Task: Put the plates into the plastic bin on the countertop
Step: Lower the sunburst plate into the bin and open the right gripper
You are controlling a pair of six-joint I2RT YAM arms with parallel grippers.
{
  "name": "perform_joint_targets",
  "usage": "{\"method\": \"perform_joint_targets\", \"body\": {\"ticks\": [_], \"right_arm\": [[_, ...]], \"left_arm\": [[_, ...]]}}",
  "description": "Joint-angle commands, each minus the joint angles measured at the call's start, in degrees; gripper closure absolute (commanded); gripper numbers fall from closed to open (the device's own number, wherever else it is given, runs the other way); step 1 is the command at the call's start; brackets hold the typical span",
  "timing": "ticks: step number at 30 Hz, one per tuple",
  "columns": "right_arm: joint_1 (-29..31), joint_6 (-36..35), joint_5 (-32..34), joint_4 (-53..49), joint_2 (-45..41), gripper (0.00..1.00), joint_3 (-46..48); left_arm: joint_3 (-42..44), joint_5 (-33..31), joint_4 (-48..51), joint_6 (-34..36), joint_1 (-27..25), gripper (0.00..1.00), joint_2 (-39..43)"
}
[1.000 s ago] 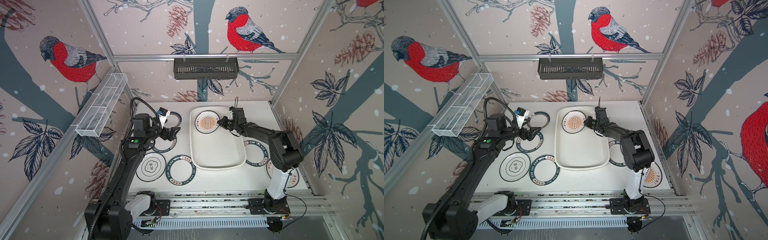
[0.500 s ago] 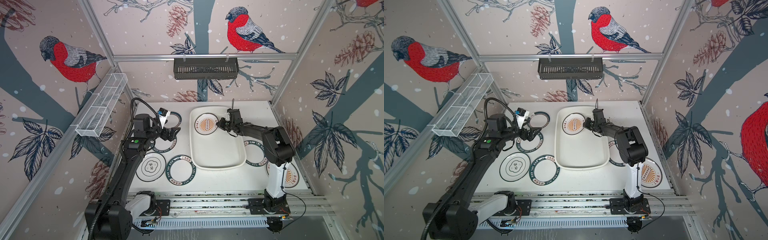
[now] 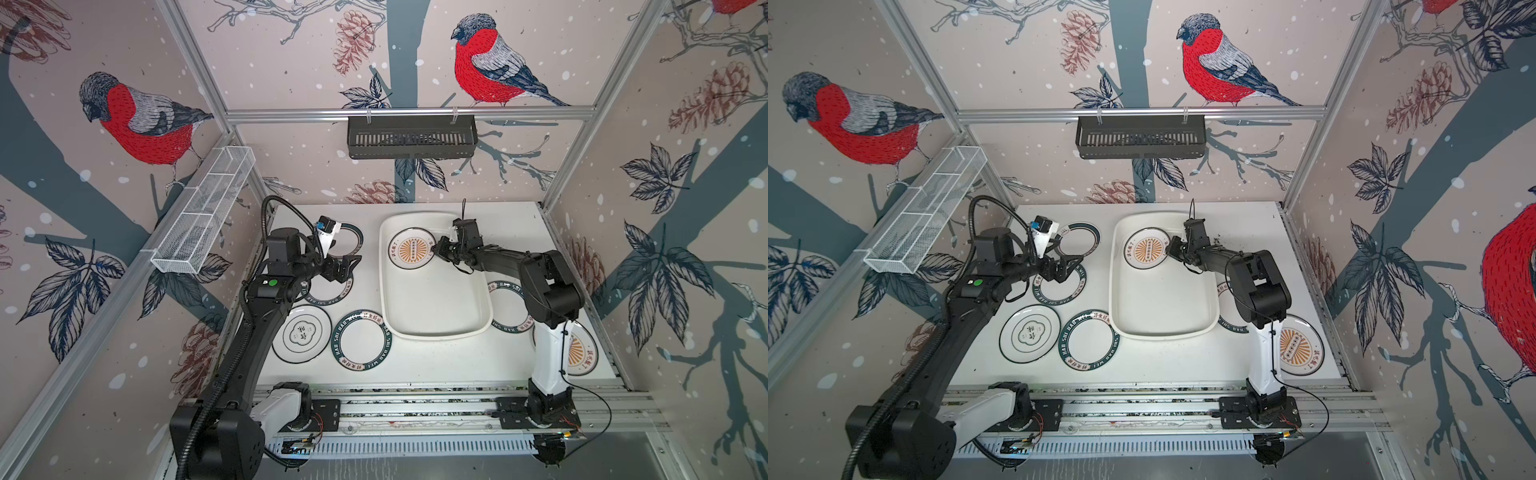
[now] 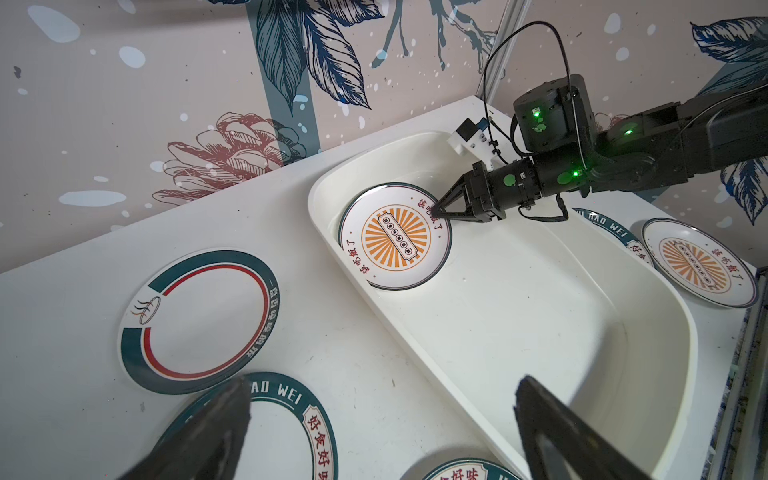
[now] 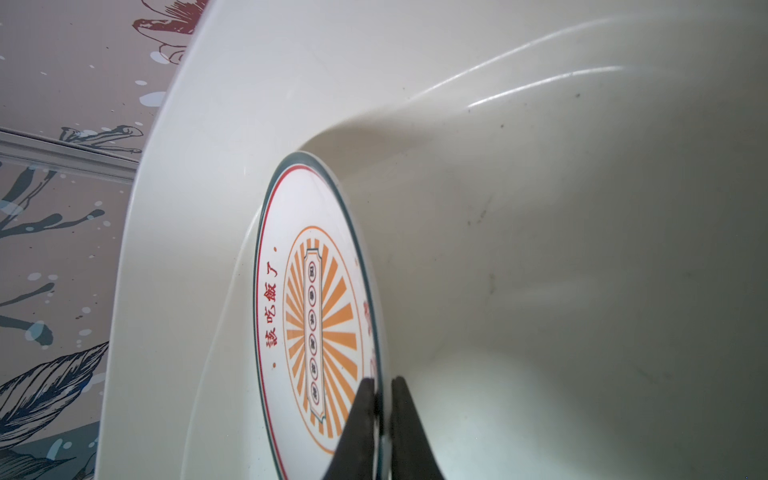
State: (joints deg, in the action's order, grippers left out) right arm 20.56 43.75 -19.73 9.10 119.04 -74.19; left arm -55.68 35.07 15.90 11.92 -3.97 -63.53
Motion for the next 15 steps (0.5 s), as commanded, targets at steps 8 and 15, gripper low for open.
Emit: {"method": "perform_joint_targets", "body": {"ticks": [8, 15], "right_arm": [[-0.04, -1.16, 1.16, -1.01, 0.39, 0.81, -0.12], [-0.12, -1.73, 1.57, -1.76, 0.66, 0.75, -0.62]], "left_arm": [[-0.48, 2.21, 0.04, -0.5, -0.08, 0.02, 0.0], [0.0, 2.21, -0.16, -0.59, -0.08, 0.02, 0.28]]}}
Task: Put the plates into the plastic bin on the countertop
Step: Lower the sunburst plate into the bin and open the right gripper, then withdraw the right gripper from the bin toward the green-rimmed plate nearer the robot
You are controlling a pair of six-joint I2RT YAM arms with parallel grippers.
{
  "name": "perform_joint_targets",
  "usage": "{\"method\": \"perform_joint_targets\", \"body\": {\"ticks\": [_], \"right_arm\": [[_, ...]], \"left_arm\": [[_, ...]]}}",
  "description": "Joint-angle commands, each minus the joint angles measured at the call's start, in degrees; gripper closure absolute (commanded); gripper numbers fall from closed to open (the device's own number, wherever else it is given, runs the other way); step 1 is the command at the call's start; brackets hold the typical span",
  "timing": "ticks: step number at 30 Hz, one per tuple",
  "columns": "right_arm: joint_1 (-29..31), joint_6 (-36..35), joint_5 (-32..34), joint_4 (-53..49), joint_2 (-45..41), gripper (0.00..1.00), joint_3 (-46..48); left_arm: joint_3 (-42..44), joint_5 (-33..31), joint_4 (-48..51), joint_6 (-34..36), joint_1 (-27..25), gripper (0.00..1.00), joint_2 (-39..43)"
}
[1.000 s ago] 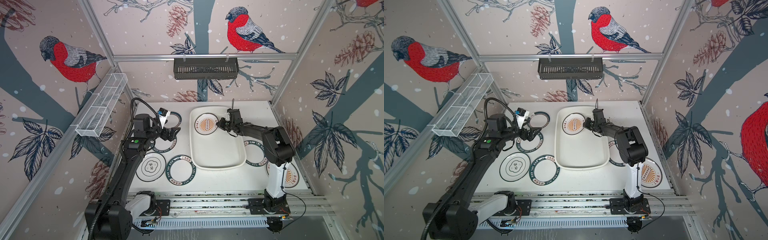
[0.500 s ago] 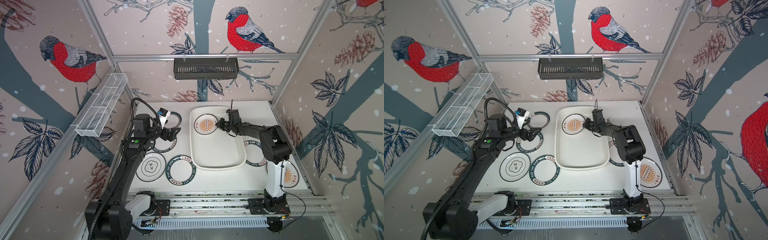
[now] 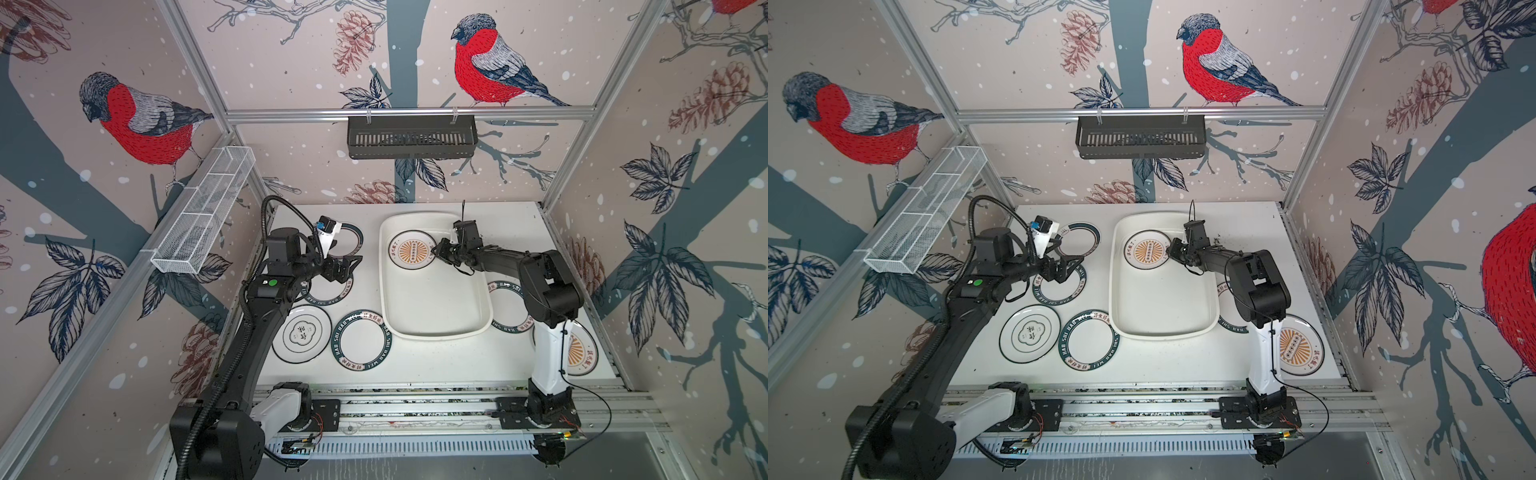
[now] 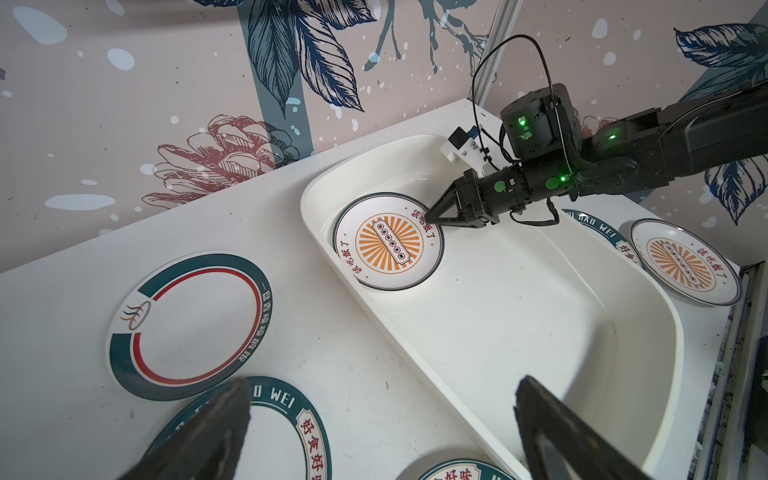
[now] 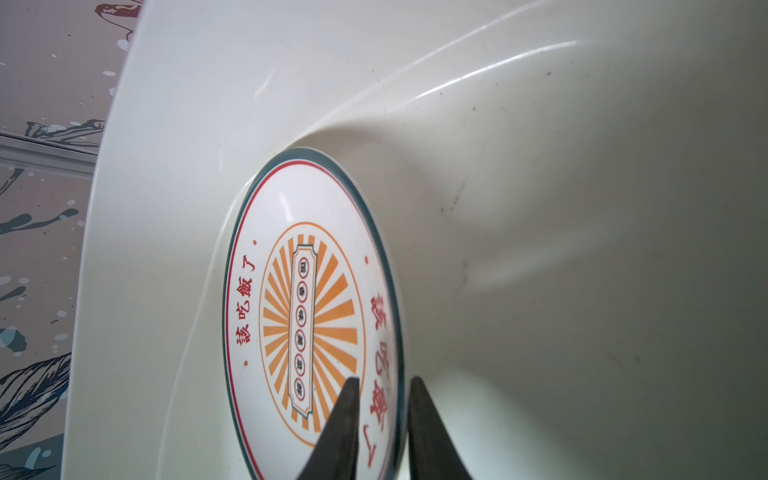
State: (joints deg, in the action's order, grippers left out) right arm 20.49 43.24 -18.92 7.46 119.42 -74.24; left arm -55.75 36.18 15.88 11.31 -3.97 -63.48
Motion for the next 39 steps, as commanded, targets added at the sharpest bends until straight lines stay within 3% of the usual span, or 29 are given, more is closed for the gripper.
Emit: {"method": "perform_joint_targets", "body": {"ticks": [1, 11, 17, 23, 30, 35, 39], "right_arm": [[-0.03, -1.28, 0.77, -0.32, 0.35, 0.75, -0.64], [-0.03, -3.84, 2.99, -4.66, -0.02, 0.69, -3.14], [-0.01, -4.69, 2.83, -5.08, -6.69, 0.66, -1.55], [-1.0, -5.74, 4.26, -8.82, -20.54, 0.6, 3.75], [-7.92, 2.02, 10.43, -12.68, -45.56, 0.44, 20.47], [-12.65, 6.89, 14.59, -22.28, -59.48, 0.42, 28.97], [-14.99, 8.62, 17.62, -30.87, -65.81, 0.42, 31.91]], "left_arm": [[0.1, 1.1, -0.15, -0.05, -0.08, 0.02, 0.21], [-0.21, 1.35, -0.28, -0.06, -0.08, 0.02, -0.21], [-1.13, 1.17, 0.72, 0.11, -0.21, 0.02, -1.58], [-3.11, 0.48, 1.49, 1.14, -0.16, 0.02, -1.95], [-3.52, 1.75, 2.48, 2.2, -0.23, 0.02, -2.77], [-4.01, 3.06, 2.76, 2.64, -0.38, 0.02, -3.68], [-4.0, 3.79, 2.27, 2.66, -0.47, 0.02, -3.97]]}}
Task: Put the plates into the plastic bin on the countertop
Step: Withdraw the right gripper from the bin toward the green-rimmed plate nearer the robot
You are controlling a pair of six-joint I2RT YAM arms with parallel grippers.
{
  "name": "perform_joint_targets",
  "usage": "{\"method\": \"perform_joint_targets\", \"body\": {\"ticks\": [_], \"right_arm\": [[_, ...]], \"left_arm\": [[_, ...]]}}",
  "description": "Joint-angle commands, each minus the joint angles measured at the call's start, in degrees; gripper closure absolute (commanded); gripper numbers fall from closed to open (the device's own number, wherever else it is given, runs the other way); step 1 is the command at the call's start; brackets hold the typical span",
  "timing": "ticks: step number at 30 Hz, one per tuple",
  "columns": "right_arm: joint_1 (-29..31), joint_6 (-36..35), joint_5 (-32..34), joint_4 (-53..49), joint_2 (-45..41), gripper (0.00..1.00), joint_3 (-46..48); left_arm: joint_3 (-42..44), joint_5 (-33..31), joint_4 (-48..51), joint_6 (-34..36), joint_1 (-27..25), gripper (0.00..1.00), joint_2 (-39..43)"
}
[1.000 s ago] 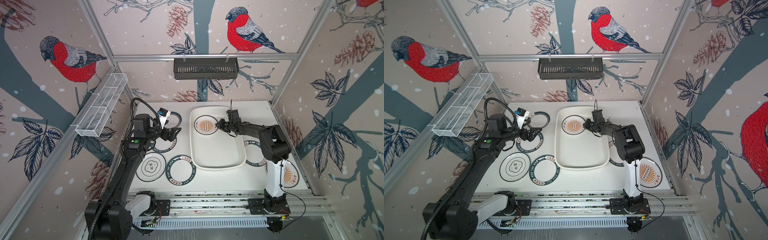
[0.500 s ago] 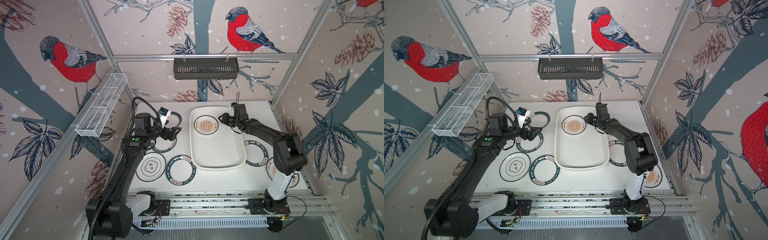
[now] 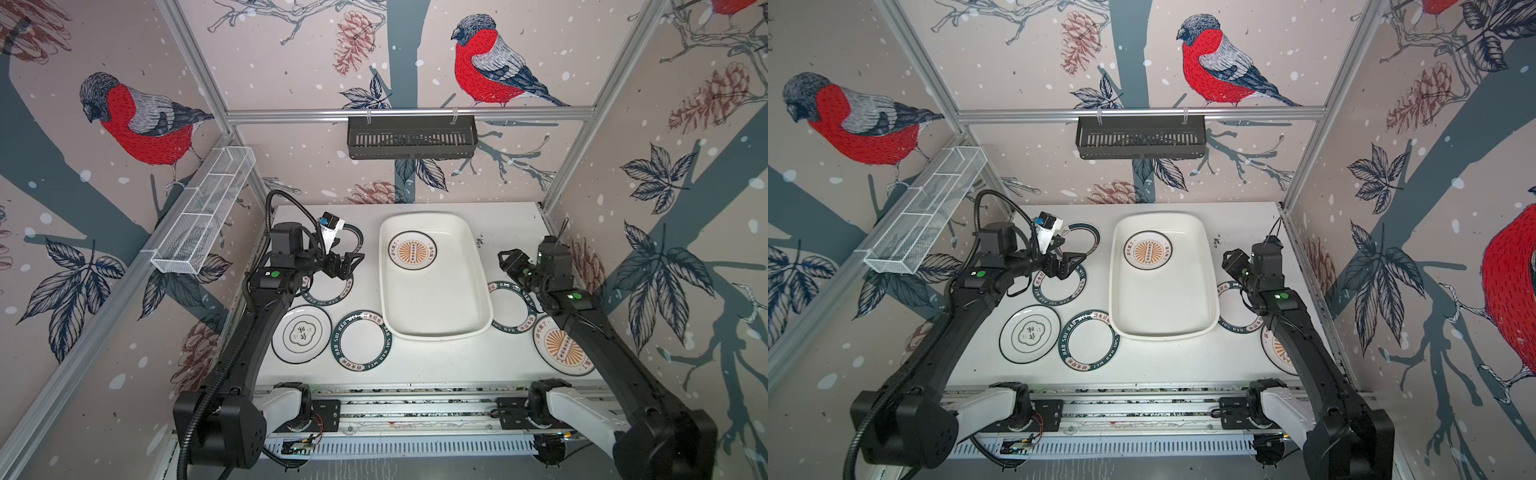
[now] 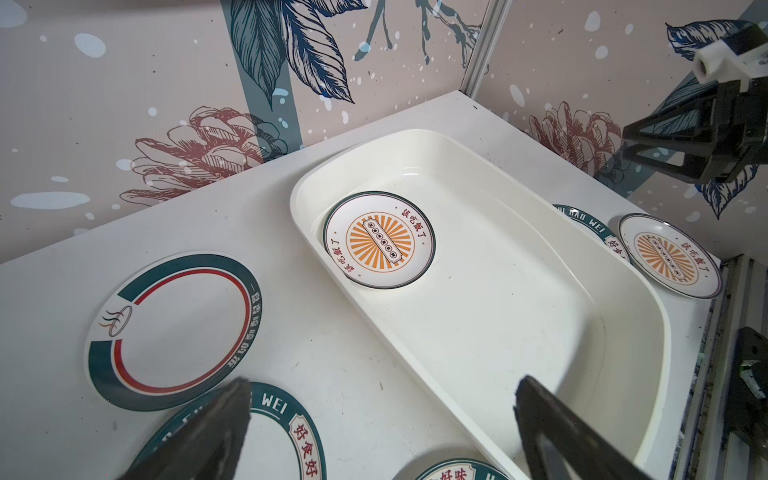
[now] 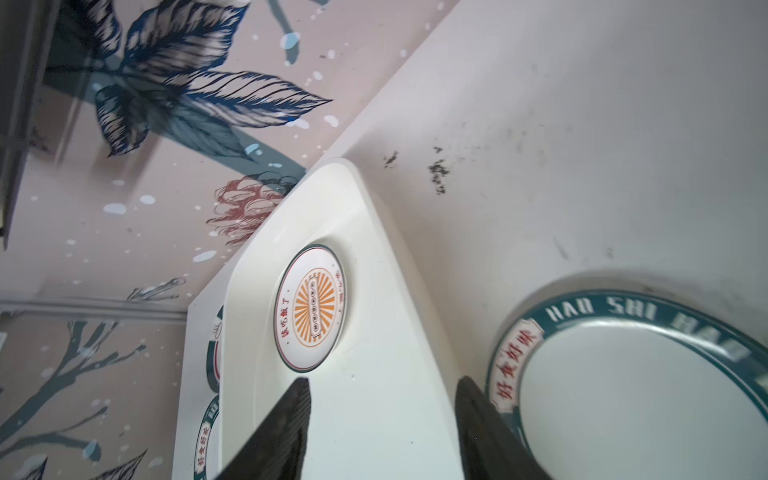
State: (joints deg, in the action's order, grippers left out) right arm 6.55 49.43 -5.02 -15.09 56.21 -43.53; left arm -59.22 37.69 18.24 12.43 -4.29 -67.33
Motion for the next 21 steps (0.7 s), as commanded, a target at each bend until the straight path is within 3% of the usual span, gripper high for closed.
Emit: {"method": "perform_joint_targets", "body": {"ticks": [1, 10, 17, 21], "right_arm": [[-1.77, 1.98, 3.39, -9.48, -3.2, 0.41, 1.6], [-6.71, -2.16, -1.75, -22.87, -1.27, 0.39, 1.81], [-8.09, -3.04, -7.03, -23.92, 0.21, 0.39, 7.78], [-8.12, -3.64, -6.52, -24.19, 0.18, 0.38, 10.18]], "left_arm": [[-0.47, 2.42, -0.37, 1.55, -0.25, 0.02, -0.28], [-0.82, 2.71, 0.4, 2.81, -0.71, 0.02, -1.66], [-0.91, 1.54, 2.17, 4.69, -1.29, 0.02, -1.46], [0.16, 1.29, 1.75, 5.62, -1.42, 0.02, -0.72]]}}
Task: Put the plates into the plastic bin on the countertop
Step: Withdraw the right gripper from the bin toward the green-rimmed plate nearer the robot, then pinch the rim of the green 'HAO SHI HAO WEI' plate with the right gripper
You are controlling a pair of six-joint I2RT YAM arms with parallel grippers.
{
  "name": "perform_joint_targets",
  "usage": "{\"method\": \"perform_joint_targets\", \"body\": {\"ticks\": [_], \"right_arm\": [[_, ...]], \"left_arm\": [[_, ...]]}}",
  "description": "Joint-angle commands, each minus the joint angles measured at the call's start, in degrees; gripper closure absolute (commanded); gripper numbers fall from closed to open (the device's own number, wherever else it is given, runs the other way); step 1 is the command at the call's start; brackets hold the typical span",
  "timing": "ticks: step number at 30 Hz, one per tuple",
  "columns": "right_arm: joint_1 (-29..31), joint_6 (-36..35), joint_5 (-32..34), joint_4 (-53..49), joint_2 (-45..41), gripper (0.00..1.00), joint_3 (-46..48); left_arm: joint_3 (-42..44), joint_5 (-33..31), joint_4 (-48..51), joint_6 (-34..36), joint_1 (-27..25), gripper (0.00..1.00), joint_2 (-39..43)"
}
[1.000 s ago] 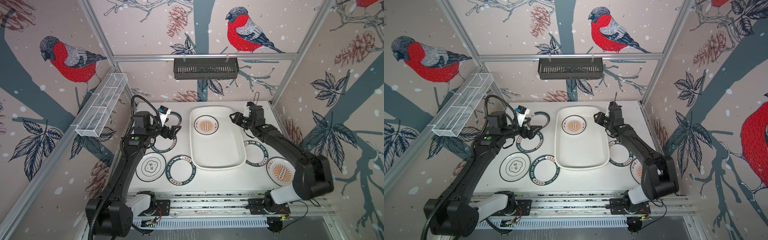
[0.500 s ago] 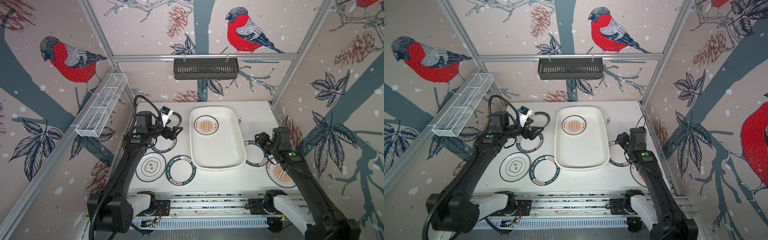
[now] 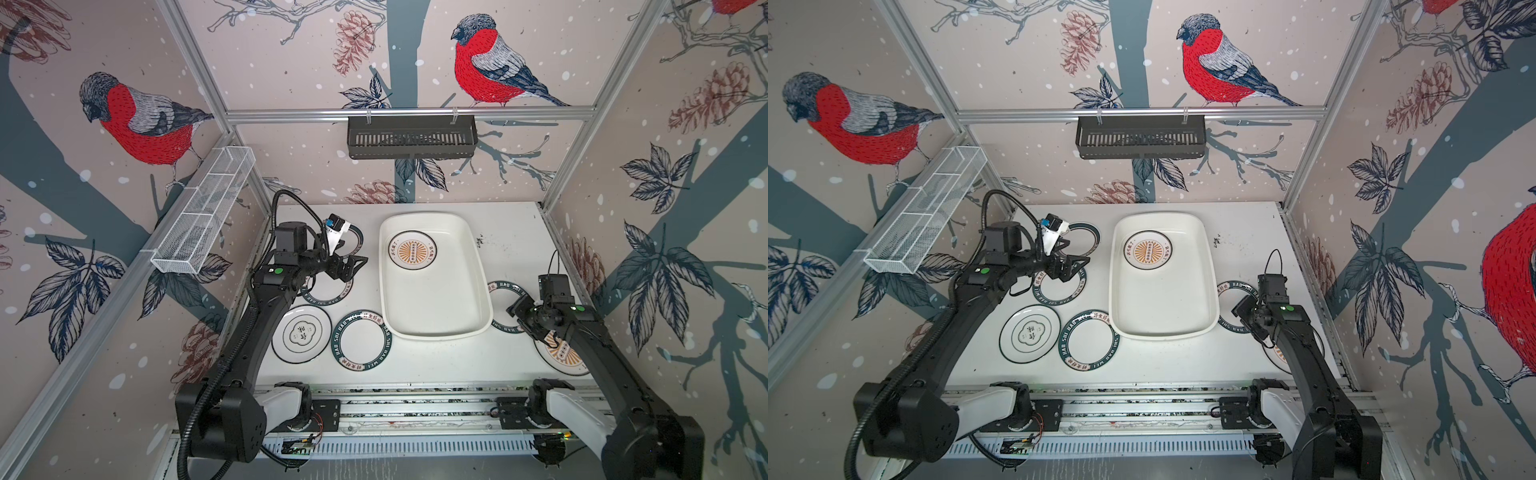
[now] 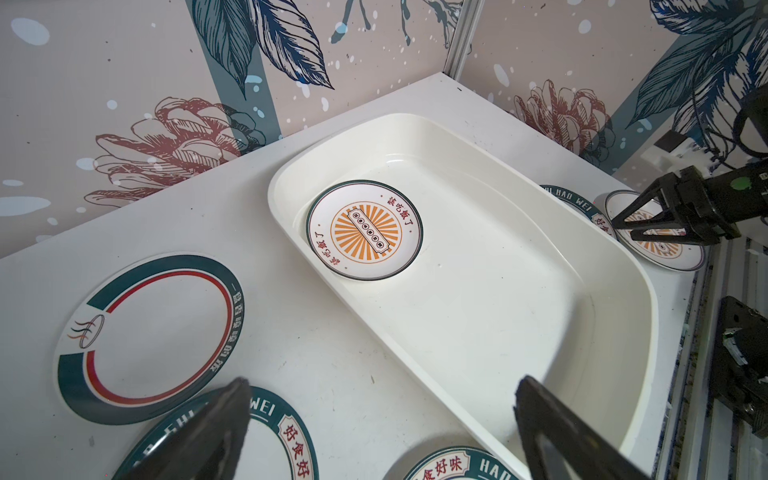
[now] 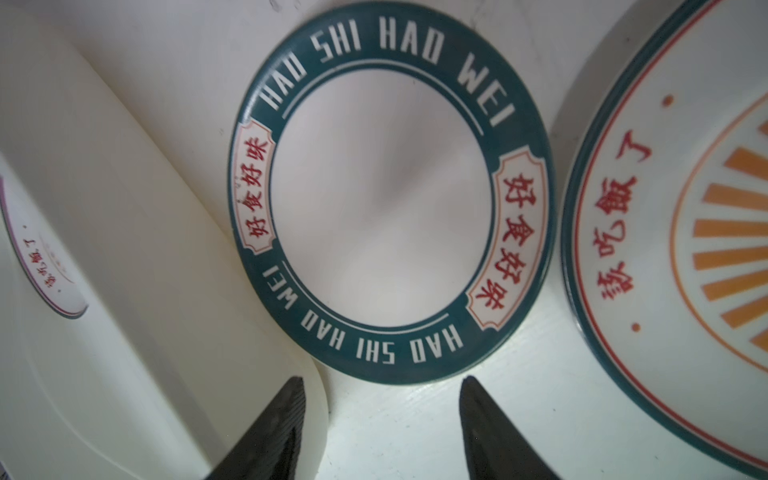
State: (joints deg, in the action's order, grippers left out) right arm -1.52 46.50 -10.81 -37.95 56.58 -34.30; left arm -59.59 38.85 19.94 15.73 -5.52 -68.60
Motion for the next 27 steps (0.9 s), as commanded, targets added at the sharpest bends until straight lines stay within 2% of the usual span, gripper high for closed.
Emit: {"method": "perform_joint_targets", "body": {"ticks": [1, 13, 27], "right_arm": [[-0.15, -0.71, -0.79, -1.04, -0.53, 0.38, 1.6], [-0.15, 1.55, -2.47, 1.05, -4.37, 0.38, 7.12], [-0.9, 2.38, -3.72, 9.44, -0.32, 0.4, 9.01]], "left_arm": [[0.69, -0.11, -0.01, 2.54, -0.26, 0.02, 0.49], [1.17, -0.12, 0.1, 2.79, -0.77, 0.02, 0.5], [1.23, -0.75, -0.89, 2.04, -1.36, 0.02, -0.02]]}}
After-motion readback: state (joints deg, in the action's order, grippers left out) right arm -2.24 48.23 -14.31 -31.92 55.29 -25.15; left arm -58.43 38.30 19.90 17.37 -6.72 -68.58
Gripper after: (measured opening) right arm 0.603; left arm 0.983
